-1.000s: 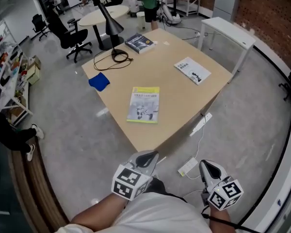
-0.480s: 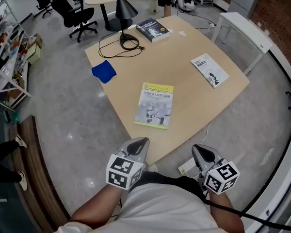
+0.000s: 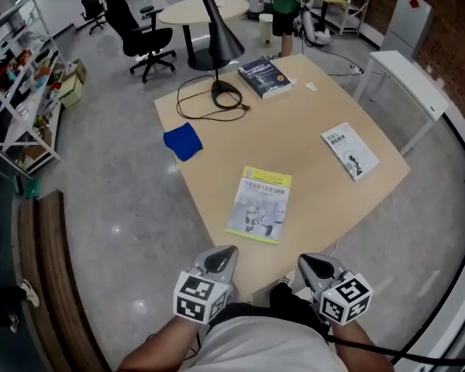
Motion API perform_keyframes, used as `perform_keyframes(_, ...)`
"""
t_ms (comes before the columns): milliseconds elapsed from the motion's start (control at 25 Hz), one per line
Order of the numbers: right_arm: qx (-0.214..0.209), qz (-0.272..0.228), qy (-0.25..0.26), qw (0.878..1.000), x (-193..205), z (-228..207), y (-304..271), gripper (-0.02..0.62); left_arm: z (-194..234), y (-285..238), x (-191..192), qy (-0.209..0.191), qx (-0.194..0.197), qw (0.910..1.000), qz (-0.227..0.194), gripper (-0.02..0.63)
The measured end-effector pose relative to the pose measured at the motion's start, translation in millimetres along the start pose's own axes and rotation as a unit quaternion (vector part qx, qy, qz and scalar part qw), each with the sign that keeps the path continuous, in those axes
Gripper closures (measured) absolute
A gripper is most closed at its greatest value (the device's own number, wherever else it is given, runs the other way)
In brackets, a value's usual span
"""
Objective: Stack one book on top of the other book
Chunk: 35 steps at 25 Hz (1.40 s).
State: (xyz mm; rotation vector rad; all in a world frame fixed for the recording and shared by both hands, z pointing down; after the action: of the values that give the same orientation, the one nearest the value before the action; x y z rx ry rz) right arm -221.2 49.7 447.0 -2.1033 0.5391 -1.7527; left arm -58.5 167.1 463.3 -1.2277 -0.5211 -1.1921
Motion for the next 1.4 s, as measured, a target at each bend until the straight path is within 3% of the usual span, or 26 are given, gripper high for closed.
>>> perform_keyframes(160, -0.012, 0.011, 0.009, 1.0, 4.4, -6.8, -18.7, 0.594, 10.7, 1.6, 2.5, 0.006, -0.024, 0.9997, -0.007, 0.6)
perform_keyframes(360, 0.007, 0.031, 0.011, 0.999, 23.6, -30.6, -62.7, 0.594, 45.3, -22.6, 19.7, 0.015, -0.053, 0.9985, 0.008, 0.597)
perform_keyframes(440, 0.013, 0.048, 0.007, 0.999, 36.6, -39.0, -82.9, 0.592, 60.9, -38.1, 30.2, 0.03, -0.059, 0.9975, 0.024, 0.556)
perform_keyframes(480, 0.014, 0.057, -0.002, 0.998, 44.2, -43.5, -93.7, 0.592, 69.5, -46.4, 35.8, 0.041, -0.061, 0.9969, 0.03, 0.548)
perform_keyframes(720, 0.028, 0.105, -0.116, 0.987, 81.3, -70.0, -143.9, 0.454, 113.9, -93.0, 63.2, 0.106, -0.065, 0.9902, 0.063, 0.464)
perform_keyframes(880, 0.024, 0.119, -0.155, 0.98, 90.4, -75.5, -163.6, 0.405, 129.4, -113.3, 79.6, 0.132, -0.06, 0.985, 0.093, 0.398)
perform_keyframes(1080, 0.011, 0.139, -0.156, 0.978, 99.2, -67.6, -177.3, 0.39, 130.9, -125.5, 94.0, 0.158, -0.053, 0.9787, 0.12, 0.37)
perform_keyframes(1400, 0.014, 0.171, -0.127, 0.977, 107.0, -64.9, -185.0, 0.388, 131.1, -129.7, 101.9, 0.179, -0.063, 0.9741, 0.123, 0.374)
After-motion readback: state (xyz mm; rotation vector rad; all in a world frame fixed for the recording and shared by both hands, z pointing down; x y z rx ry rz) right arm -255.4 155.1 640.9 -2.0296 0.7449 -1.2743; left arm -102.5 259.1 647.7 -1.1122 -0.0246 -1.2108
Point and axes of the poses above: the fingertips, and each gripper's own axes: y backward along the fingers, z to its left, x out of its underside, the point moved 4 cm from there along y, backward along the fingers, and after that the axes turned 10 degrees about x, right-handed, at the moved point
